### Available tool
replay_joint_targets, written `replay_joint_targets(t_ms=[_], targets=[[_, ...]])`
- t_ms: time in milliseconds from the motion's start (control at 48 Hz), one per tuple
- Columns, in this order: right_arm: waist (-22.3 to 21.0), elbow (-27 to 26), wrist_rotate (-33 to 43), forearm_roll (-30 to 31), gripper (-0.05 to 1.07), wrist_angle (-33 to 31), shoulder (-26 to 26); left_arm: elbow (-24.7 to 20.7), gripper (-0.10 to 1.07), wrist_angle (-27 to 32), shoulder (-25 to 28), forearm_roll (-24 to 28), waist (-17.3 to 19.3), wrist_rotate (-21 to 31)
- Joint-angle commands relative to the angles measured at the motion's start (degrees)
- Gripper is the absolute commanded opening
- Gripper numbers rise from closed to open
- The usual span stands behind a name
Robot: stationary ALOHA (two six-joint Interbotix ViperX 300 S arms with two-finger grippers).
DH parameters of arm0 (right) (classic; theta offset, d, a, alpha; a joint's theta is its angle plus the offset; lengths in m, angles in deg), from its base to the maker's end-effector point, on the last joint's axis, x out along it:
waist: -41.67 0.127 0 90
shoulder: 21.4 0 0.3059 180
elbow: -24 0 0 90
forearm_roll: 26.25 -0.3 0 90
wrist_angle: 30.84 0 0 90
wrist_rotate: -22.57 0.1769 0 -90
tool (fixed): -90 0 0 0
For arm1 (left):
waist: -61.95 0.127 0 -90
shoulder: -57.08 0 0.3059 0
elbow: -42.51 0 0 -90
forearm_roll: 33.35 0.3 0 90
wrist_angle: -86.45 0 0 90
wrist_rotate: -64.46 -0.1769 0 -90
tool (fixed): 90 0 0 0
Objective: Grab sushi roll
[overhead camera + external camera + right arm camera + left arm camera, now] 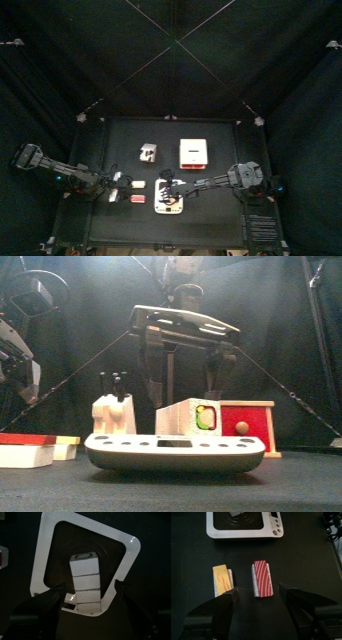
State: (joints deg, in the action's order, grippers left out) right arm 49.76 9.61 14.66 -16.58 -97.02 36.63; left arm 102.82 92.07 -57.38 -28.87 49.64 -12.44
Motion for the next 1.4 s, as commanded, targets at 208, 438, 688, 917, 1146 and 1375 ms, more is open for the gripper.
replay_joint_targets(t_ms=[208,438,688,917,1146,1375], targets=[[0.97,0.35,0.35,1.76,1.04,-0.09,5.45,-0.70,0.97,-1.05,0.00,-0.09,0.18,0.00],[2.46,4.92,6.50,5.89,1.04,0.35,9.14,-0.53,0.97,-1.14,0.00,-0.53,0.18,0.09],[3.96,13.54,13.80,7.56,1.04,7.21,14.59,-0.35,0.97,-1.14,0.00,-0.97,0.18,0.00],[4.13,18.90,15.29,8.09,1.04,12.92,17.75,-0.26,0.97,-1.14,0.00,-1.05,0.18,0.00],[4.31,18.54,15.12,8.44,1.04,16.17,17.14,-0.26,0.97,-1.14,0.00,-1.14,0.18,0.00],[4.22,16.00,14.77,8.96,1.04,18.54,14.59,-0.09,0.97,-1.14,0.00,-1.14,0.18,0.00]])
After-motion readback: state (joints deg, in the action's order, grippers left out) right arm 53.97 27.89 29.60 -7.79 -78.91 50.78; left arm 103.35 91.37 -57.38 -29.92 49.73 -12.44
